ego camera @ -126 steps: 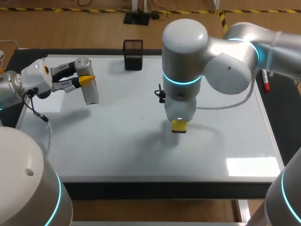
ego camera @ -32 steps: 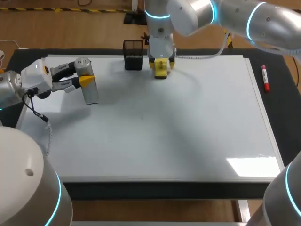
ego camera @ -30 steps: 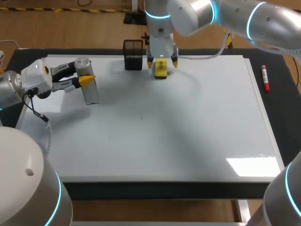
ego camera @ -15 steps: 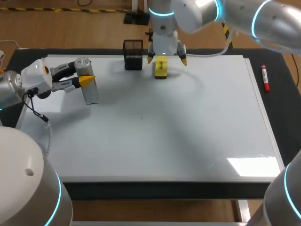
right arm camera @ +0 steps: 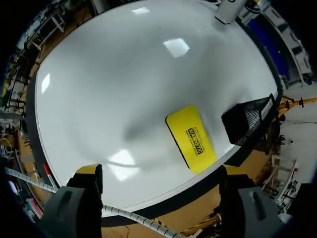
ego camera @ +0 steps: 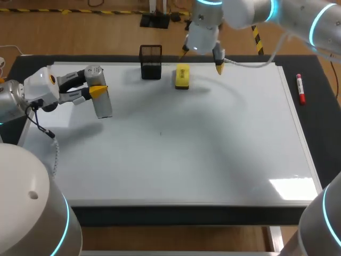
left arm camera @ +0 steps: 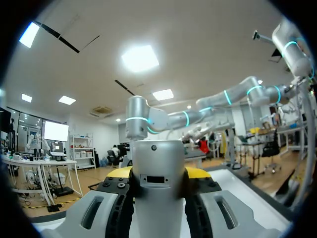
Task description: Pick up the inspection probe, press it on each red-marked spot on the whiteboard one by one, put down the probe, pick up the eraser, and wipe off all the red marks.
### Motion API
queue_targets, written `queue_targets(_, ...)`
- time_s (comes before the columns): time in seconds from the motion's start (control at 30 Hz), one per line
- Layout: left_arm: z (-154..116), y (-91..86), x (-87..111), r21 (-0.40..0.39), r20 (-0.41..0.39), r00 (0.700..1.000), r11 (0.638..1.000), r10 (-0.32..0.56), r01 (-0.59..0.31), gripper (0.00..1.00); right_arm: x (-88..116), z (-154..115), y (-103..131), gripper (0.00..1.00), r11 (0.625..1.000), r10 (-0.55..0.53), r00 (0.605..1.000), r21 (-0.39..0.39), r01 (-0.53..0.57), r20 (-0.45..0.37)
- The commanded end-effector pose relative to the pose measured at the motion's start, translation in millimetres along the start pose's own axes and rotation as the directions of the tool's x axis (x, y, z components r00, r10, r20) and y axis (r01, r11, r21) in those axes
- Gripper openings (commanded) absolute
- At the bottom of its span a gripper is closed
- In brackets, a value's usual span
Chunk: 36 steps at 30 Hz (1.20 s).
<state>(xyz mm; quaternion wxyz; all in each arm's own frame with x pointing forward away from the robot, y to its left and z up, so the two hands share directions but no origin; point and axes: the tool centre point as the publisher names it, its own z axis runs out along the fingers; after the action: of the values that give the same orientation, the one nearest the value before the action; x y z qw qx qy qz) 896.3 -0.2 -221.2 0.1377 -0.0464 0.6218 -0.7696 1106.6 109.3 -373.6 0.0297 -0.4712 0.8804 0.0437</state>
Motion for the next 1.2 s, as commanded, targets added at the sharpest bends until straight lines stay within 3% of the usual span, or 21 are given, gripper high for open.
queue_targets(0.03,0.0,-1.4,0.3,-0.001,0.000,1.000,1.000,0.000,0.000,0.00,13.4,-15.3,-7.4,1.00,0.993,0.097,0.993,-0.072,-0.093,0.062)
queue_targets(0.27,0.0,-1.4,0.3,-0.001,0.000,1.000,1.000,0.000,0.000,0.00,21.2,-36.9,-13.6,1.00,0.972,0.225,0.957,-0.107,-0.208,0.185)
queue_targets(0.77,0.0,-1.4,0.3,-0.001,0.000,1.000,1.000,0.000,0.000,0.00,42.6,-81.0,-27.6,1.00,0.907,0.420,0.859,-0.176,-0.383,0.294)
queue_targets(1.2,0.0,-1.4,0.3,-0.001,0.000,1.000,1.000,0.000,0.000,0.00,44.4,-89.4,-27.1,1.00,0.906,0.421,0.857,-0.177,-0.384,0.297)
